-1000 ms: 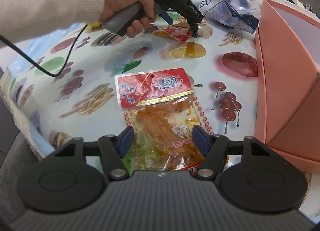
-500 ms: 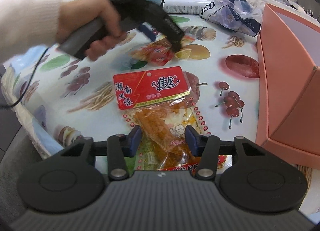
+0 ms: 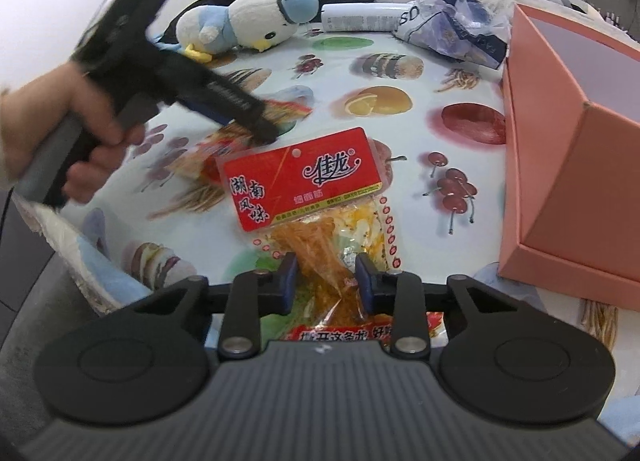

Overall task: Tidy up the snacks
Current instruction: 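Lift the jerky pack with the left tool while the right tool lifts the spicy-strip pack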

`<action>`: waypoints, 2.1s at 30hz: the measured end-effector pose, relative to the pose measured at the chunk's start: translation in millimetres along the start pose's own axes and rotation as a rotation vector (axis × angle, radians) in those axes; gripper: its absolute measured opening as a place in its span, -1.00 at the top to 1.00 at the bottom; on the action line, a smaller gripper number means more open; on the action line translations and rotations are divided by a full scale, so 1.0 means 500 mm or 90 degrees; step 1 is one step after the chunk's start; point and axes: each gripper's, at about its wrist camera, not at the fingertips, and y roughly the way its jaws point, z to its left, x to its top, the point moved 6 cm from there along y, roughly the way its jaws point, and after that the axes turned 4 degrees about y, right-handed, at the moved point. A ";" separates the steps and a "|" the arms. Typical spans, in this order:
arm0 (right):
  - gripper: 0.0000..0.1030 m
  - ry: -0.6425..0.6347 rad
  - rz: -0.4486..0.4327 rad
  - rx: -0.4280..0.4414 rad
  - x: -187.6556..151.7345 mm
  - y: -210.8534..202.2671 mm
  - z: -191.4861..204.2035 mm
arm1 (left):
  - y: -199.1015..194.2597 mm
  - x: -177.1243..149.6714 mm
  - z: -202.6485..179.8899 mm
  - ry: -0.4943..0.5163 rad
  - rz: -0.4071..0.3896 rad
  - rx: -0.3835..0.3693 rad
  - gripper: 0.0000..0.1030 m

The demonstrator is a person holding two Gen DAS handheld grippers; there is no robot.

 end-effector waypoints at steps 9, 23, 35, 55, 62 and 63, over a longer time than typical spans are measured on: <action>0.36 0.072 -0.032 -0.046 0.012 -0.023 -0.046 | -0.062 -0.035 -0.042 -0.033 -0.009 -0.012 -0.16; 0.36 0.076 -0.028 -0.040 0.006 -0.021 -0.043 | -0.107 -0.094 -0.066 -0.107 -0.013 -0.027 0.02; 0.36 0.075 -0.038 -0.032 0.009 -0.039 -0.036 | -0.169 -0.110 -0.053 -0.122 -0.034 -0.015 0.63; 0.37 0.108 -0.071 -0.033 0.051 -0.146 -0.016 | -0.304 -0.114 -0.103 -0.181 -0.110 -0.040 0.83; 0.37 0.128 -0.094 -0.047 0.060 -0.216 -0.025 | -0.360 -0.095 -0.159 -0.158 -0.131 -0.056 0.83; 0.37 0.130 -0.098 -0.048 0.061 -0.227 -0.027 | -0.369 -0.092 -0.170 -0.149 -0.134 -0.058 0.83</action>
